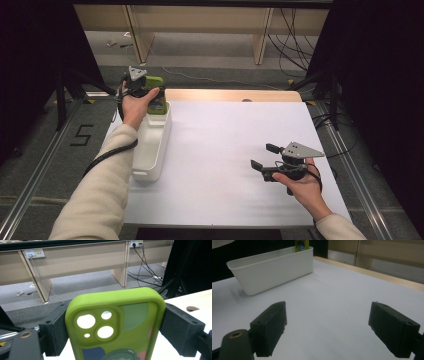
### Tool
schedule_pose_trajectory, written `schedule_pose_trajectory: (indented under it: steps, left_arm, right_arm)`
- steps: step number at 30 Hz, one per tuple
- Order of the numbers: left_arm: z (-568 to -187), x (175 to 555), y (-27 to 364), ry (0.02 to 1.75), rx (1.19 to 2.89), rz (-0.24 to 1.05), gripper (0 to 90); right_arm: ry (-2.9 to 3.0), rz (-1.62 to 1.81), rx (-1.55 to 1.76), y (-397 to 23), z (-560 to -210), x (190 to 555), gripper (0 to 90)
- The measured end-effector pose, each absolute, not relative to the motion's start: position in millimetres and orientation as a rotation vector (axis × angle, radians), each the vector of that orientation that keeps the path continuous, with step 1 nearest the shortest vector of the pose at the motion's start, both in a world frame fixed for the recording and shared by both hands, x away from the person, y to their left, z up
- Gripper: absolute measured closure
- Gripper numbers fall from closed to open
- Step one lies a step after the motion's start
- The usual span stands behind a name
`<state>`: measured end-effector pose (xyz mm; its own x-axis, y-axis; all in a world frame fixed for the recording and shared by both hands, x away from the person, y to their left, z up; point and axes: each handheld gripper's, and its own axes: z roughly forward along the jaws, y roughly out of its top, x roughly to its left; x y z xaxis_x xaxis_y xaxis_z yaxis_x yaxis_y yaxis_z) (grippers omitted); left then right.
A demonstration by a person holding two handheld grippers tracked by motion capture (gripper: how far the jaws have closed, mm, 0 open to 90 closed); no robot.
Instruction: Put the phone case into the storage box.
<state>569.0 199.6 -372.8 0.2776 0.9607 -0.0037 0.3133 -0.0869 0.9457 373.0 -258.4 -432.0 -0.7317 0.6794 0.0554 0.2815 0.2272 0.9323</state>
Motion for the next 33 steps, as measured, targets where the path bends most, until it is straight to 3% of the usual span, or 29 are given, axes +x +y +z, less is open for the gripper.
schedule_pose_trajectory:
  steps: [33]
  left_arm:
    - [-379.1, 574.8, 199.9, 1.209, 1.608, 0.855, 16.0]
  right_arm:
    - [2.149, 1.506, 0.89, -258.6, -432.1, 372.9, 16.0]
